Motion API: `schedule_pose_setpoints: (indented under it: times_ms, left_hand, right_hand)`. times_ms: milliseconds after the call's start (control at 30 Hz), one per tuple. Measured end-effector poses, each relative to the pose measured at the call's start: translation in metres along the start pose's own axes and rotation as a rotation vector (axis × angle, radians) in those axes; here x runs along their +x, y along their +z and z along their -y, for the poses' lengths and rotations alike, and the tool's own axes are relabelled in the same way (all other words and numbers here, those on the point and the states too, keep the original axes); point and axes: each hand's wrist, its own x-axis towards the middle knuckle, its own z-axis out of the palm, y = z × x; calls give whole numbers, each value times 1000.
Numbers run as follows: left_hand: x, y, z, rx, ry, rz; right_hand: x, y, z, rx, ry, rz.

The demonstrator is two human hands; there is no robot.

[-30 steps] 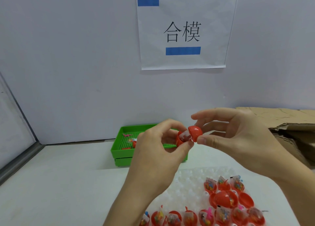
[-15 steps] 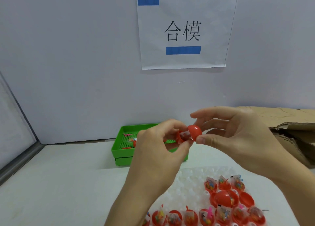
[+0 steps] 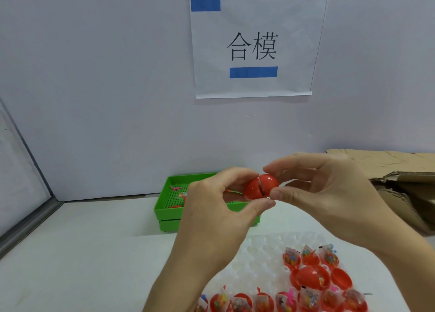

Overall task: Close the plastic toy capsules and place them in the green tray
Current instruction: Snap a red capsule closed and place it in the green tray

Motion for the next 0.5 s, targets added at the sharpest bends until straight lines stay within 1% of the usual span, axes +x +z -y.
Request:
schedule_pose_setpoints:
  times_ms: [100,267,500]
  left_hand:
    - [0,-2,0,-103,-20,39]
    - [0,1,0,-194,-55,-18]
    - [0,6,-5,-216,-94,-37]
  right_hand:
    - [0,-2,0,29,0,-7]
    - [0,-2,1,41,-17,2]
    - [1,3,1,-10,-50,-16]
